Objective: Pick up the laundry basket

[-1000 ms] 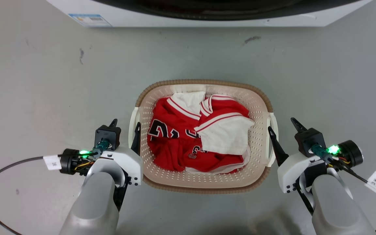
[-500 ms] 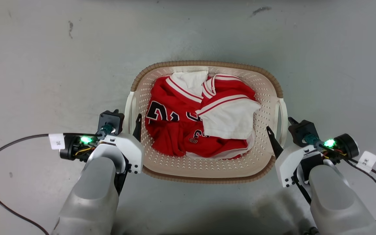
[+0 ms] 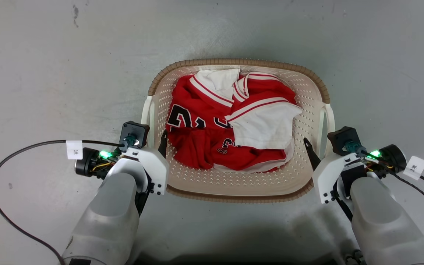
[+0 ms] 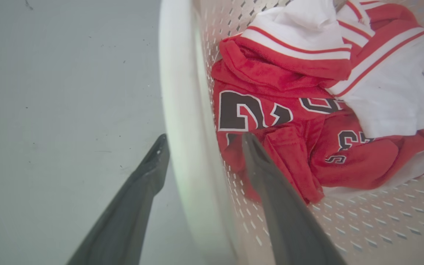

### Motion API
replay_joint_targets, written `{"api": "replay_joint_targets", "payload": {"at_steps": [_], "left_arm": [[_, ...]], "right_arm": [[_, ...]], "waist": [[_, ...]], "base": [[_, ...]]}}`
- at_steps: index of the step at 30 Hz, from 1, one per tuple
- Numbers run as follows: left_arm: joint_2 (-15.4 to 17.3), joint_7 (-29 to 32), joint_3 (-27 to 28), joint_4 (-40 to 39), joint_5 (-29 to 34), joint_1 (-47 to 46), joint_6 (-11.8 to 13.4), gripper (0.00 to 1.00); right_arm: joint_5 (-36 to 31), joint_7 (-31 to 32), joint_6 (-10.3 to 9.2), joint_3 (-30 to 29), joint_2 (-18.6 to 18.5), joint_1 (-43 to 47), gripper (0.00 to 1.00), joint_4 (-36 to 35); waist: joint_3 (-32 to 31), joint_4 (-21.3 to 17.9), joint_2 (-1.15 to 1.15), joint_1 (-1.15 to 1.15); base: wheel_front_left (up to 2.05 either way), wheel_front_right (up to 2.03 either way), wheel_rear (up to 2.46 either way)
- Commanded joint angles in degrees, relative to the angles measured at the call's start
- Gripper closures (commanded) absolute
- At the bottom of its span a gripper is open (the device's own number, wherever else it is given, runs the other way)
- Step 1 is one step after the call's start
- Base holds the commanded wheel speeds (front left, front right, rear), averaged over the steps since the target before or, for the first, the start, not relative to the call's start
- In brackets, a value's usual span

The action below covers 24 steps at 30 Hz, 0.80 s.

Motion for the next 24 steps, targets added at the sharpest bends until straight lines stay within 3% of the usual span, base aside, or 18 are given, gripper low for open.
{"api": "replay_joint_targets", "payload": {"at_steps": [1, 2, 3, 12, 24], "left_arm": [[-0.08, -0.16, -0.20, 0.64, -0.39, -0.92, -0.25, 0.32], [-0.13, -0.16, -0.36, 0.65, -0.48, -1.32, -0.29, 0.72], [-0.17, -0.16, -0.51, 0.68, -0.54, -1.54, -0.33, 1.00], [0.13, -0.16, -1.64, 3.31, -1.66, -1.65, -0.83, 1.00], [-0.08, -0.16, -2.08, 5.72, -4.43, 2.86, -1.30, 1.00]], "right_arm": [[-0.26, -0.08, -0.10, -0.31, -0.26, -0.88, 0.71, 0.36], [-0.40, -0.08, -0.10, -0.51, -0.27, -1.20, 1.00, 0.50], [-0.40, -0.08, -0.10, -0.72, -0.29, -1.37, 1.00, 0.85], [-0.64, -0.09, -0.10, -1.05, -0.65, -1.37, 1.00, 2.41], [2.44, -0.06, -0.10, 2.68, -0.64, 0.84, 1.00, 6.98]], "waist": [[0.20, 0.05, 0.00, 0.00], [0.36, 0.08, 0.00, 0.00], [0.48, 0.12, 0.00, 0.00], [-1.29, 0.32, 0.00, 0.00], [-11.39, -0.12, 0.00, 0.00]], "base": [[0.00, 0.00, 0.00], [0.00, 0.00, 0.00], [0.00, 0.00, 0.00], [0.00, 0.00, 0.00], [0.00, 0.00, 0.00]]}}
